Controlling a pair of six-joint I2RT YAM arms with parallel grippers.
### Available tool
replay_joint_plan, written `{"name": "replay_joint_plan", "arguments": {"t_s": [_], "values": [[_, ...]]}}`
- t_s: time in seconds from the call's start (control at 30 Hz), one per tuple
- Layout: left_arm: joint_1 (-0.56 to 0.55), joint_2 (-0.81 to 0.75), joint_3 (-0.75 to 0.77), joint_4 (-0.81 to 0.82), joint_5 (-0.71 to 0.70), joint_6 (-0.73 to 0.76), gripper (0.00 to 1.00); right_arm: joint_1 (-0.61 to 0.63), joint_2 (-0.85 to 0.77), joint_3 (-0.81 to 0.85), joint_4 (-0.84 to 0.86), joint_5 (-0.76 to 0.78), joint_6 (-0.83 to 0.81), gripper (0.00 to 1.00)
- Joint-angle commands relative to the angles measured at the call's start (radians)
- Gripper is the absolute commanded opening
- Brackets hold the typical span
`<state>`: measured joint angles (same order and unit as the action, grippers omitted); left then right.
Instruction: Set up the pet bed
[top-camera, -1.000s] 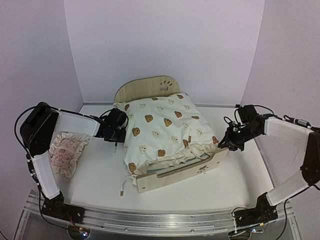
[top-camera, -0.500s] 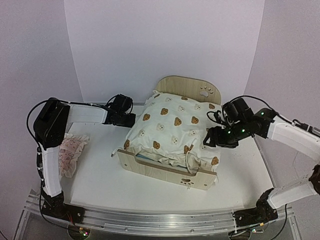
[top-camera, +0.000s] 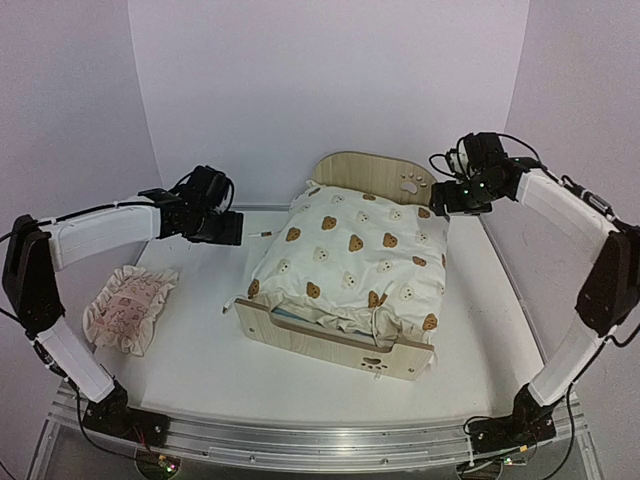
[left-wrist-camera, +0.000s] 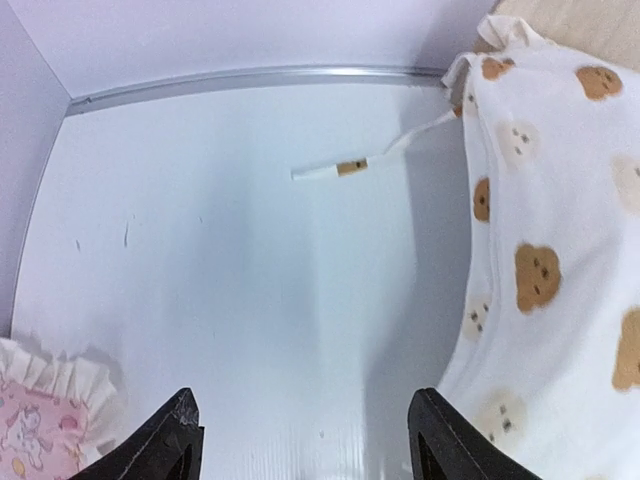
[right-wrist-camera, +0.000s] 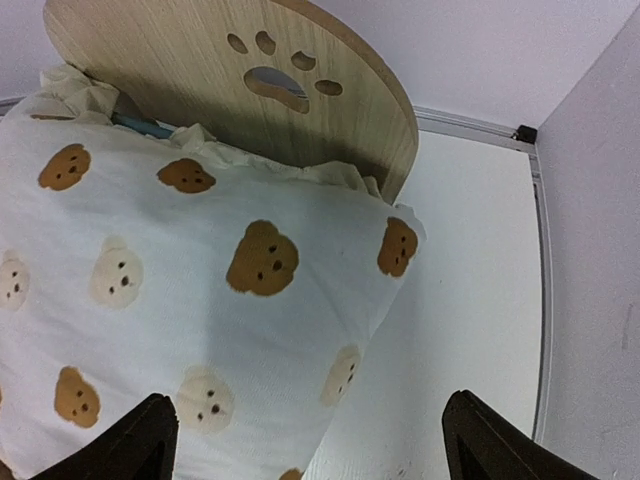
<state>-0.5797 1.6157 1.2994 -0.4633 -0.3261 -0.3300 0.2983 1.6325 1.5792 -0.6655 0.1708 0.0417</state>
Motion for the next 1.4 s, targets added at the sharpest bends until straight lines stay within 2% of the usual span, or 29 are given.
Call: {"name": "replay_joint_plan", "arguments": {"t_s": [0.0,0.23,0.5,0.7,0.77,0.93,1.17,1.37], "values": [[-0.145,-0.088,-0.045,-0.233,-0.038,-0.119,0.69,-0.044,0.155,0.157,0.086,-0.139,-0.196,0.94],[-0.351,-0.204,-0.093,-0.335,0.046,-0.239,0.58,-0.091,0.347,0.345,0.149,-0.163,-0.309,0.95],[-0.486,-0.215,-0.155,-0.206,0.321,-0.240,0.55,-0.159,0.515,0.455,0.283,-0.313,-0.316,0.96],[-0.496,-0.125,-0.173,-0.116,0.280,-0.245,0.51,-0.171,0.642,0.575,0.285,-0.446,-0.320,0.93],[-0.496,-0.071,-0.177,-0.090,0.230,-0.246,0.51,-0.177,0.648,0.567,0.286,-0.504,-0.316,0.87],[-0.487,0.031,-0.155,-0.096,0.089,-0.255,0.49,-0.185,0.632,0.537,0.286,-0.571,-0.323,0.65],[-0.426,0.004,-0.187,-0.084,0.056,-0.226,0.49,-0.213,0.539,0.421,0.286,-0.608,-0.319,0.41],[-0.270,-0.044,-0.282,-0.014,0.101,-0.155,0.49,-0.220,0.407,0.229,0.288,-0.587,-0.303,0.14]]}}
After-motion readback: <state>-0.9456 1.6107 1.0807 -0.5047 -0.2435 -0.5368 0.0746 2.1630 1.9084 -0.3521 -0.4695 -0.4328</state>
